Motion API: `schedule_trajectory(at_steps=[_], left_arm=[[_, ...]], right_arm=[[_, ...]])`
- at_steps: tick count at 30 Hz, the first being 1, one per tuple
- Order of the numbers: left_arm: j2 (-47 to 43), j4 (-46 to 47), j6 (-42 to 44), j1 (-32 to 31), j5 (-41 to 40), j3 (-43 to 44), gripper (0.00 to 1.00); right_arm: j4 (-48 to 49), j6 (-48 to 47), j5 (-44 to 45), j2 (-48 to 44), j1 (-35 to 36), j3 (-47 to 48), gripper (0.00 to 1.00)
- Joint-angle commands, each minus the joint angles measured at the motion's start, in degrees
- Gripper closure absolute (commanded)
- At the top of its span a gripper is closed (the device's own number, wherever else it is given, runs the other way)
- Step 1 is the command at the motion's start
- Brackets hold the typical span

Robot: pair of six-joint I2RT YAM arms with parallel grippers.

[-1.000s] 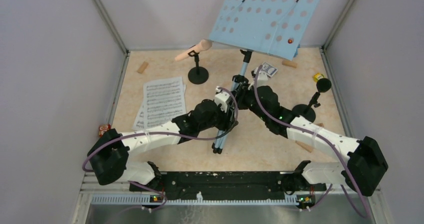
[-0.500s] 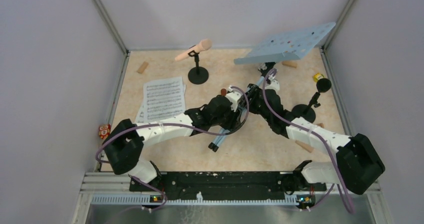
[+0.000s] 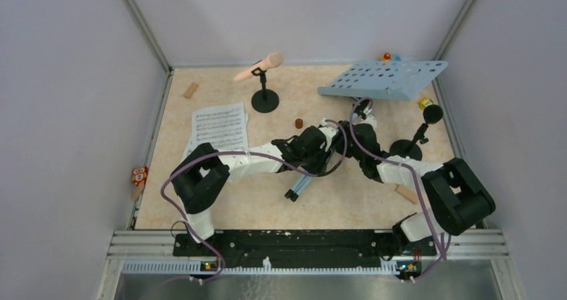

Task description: Pack up the instrument practice props

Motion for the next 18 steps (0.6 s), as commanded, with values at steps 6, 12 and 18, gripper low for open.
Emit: schedule_trajectory(at_steps=[6,12,18], left_arm=[[4.79,-4.13,-0.49,6.18,-6.13,3.89,1.0],[5.84,-2.06,-1.93,9.44,-4.14,5.59,1.0],[6.71,-1.58,-1.47,10.37,-4.13,6.27,1.0]], right_arm=[[1.82,-11.83,-2.72,-1.67,-2.3,-2.99,0.55],[2.16,-6.03,-3.31,-6.75,-2.34,-9.39,0.34],[-2.91,-3.38,-3.02,-14.6,-2.3,-10.38,0.26]])
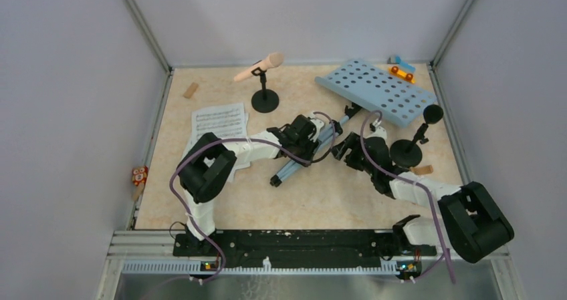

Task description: Pack up the instrument practice props

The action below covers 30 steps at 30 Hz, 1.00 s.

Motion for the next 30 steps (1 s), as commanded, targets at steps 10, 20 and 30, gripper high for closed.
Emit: schedule_trajectory(at_steps=[10,20,30], left_arm=[[-1.58,5.23,-5.49,3.6,-2.74,1.27,0.39],[-17.57,11.96,-6.48,3.57,-0.65,-8.38,0.01],[-33.03,42.74,-4.44,-1.7,2.53,-25.35,0.01]], right_arm=[[-25.88,-5.46,-0.47,-20.78,-0.35,6.81,0.25],[-45.71,-21.92,-9.71,-24.29,-0.34,22.02,0.22],[-61.11,-30.56,-4.02,-27.24,-0.33,49.47,0.22]])
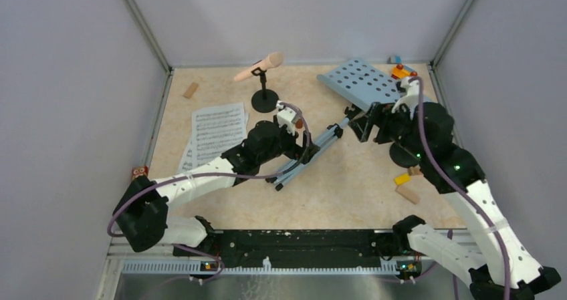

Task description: Pack up the instrument practice props

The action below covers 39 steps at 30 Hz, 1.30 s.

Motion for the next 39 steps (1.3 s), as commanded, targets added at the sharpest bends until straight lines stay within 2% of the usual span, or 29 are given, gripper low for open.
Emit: schedule_trajectory(at_steps=[1,4,7,11,15,21,26,32,37,39], left_arm=[[-1.51,24.38,1.21,-4.35,0.54,-6.01,0.01],[4.93,32.45,2.96,-7.73,0.34,-2.67,0.01],[14.54,36.1,9.13,-11.55,0.83,6.24,0.01],[29.22,48.35,14.12,-14.38,3.5,17.49,0.01],[41.85,55.04,11.57,-14.91,4.87,29.29,0.01],[57.56,52.6,8.4,-15.48,4.31,48.98,0.01],[67.36,51.31,7.89,-16.19,2.9,60.73,0.01],[77.36,48.25,6.16,-16.88,2.44,75.68,0.01],[85.47,42.11,6.04,-17.89,2.51,90.31,0.01],[87.41,41.9,6.46,-18.3,1.08,92.71,0.05]], right_arm=[[-7.05,-5.5,3.18,-2.44,-0.35,13.25,0.22],[-10.0,-6.94,3.27,-2.44,-0.33,20.84,0.22],[-11.73,-7.8,3.11,-3.39,-0.36,25.68,0.23],[-11.68,-8.33,2.67,-5.74,-0.29,27.44,0.23],[-12.96,-8.8,2.84,-7.01,-0.32,27.33,0.24],[-12.75,-7.74,2.76,-9.66,-0.33,24.89,0.24],[-13.62,-7.92,2.22,-10.84,-0.33,23.34,0.25],[-15.15,-8.68,3.03,-12.07,-0.33,22.32,0.25],[-15.84,-9.06,3.27,-14.09,-0.38,20.45,0.25],[-16.18,-9.16,3.27,-14.68,-0.31,19.83,0.25]])
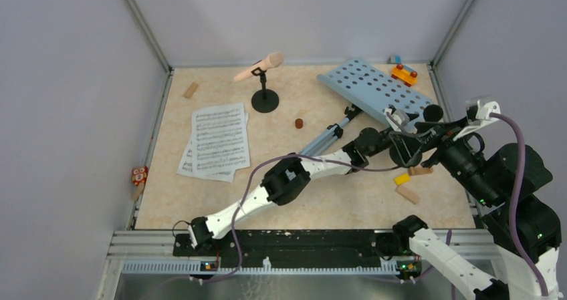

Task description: Pack up the instrument practice props

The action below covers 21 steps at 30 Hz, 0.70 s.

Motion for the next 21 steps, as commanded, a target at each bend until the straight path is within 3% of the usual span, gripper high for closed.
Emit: schedule_trajectory(at_steps=[1,5,7,9,14,16,19,21], left_arm=[[3.68,-1.25,-0.18,-1.41,-1.81,7.91,0.1],[5.87,-0.6,-0.06,-1.36,-3.2,9.75,0.41],[6.05,-0.65,0.4,-1.35,-3.47,10.16,0.65],[5.38,-0.97,0.97,-1.36,-3.48,9.69,0.81],[1.43,0.32,2.64,-1.45,-0.95,5.3,0.99],[-1.71,0.28,3.65,-1.57,0.58,1.44,1.0],[-9.73,5.36,3.33,-1.53,0.29,-12.42,1.0],[-14.7,7.35,1.08,-0.66,4.45,-20.64,1.0]], right_arm=[[-0.74,-0.78,0.8,-1.91,-0.33,-0.97,0.25],[-1.28,-0.13,0.8,-2.95,-0.34,-1.94,0.25],[-1.53,0.1,0.8,-3.31,-0.34,-2.25,0.25],[-1.84,0.14,0.8,-3.69,-0.33,-2.44,0.25],[-2.18,0.24,2.17,-4.18,-0.34,-2.64,0.25],[-2.49,0.0,2.69,-4.11,-0.34,-2.22,0.25],[-2.95,-0.94,3.85,-3.72,-0.33,-0.85,0.25],[-2.76,-2.67,3.87,-3.65,-0.34,-0.2,0.25]])
